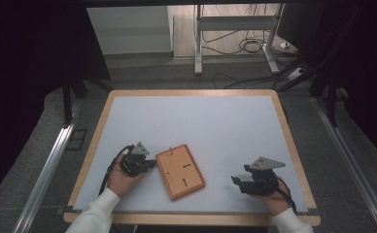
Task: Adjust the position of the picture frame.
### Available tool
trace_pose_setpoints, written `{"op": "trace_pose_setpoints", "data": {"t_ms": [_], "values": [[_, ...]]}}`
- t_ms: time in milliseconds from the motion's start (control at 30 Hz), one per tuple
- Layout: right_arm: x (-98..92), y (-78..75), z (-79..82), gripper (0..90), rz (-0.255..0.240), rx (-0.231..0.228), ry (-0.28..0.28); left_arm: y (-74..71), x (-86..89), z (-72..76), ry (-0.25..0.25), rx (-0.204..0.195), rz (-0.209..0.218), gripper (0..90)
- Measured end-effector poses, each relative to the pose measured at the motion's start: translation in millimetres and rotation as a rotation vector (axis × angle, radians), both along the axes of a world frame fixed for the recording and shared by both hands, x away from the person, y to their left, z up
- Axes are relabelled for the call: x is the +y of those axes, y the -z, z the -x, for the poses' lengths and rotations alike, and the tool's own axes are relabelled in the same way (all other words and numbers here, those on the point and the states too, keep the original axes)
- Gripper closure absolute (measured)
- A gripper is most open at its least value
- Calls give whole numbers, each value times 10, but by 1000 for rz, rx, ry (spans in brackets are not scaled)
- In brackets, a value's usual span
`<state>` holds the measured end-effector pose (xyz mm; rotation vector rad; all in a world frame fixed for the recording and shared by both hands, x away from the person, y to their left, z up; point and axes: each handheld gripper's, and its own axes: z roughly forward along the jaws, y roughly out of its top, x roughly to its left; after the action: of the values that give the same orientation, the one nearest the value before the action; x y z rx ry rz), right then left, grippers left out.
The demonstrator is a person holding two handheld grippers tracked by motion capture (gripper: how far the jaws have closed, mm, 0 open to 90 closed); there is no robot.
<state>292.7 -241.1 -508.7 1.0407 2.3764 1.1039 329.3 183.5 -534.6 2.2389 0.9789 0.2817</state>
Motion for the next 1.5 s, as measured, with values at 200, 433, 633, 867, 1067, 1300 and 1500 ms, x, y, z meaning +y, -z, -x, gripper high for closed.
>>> {"op": "trace_pose_setpoints", "data": {"t_ms": [200,433,633,867,1067,1300,1500], "values": [[16,23,-27,326,6,7,-1,8,-65,-94,-1,5,25,900],[26,27,-28,327,7,12,-5,2,-162,-232,10,-12,5,900],[6,31,-39,327,8,11,8,3,-265,-400,14,-13,12,900],[3,41,-44,327,13,15,5,8,-317,-500,12,-8,31,900],[5,48,-69,327,5,18,5,-40,-228,-449,7,-29,39,900],[36,57,-75,329,11,1,7,-63,-45,-312,8,-54,71,900],[119,60,-100,329,13,-3,-13,-112,35,-163,9,-58,88,873]]}}
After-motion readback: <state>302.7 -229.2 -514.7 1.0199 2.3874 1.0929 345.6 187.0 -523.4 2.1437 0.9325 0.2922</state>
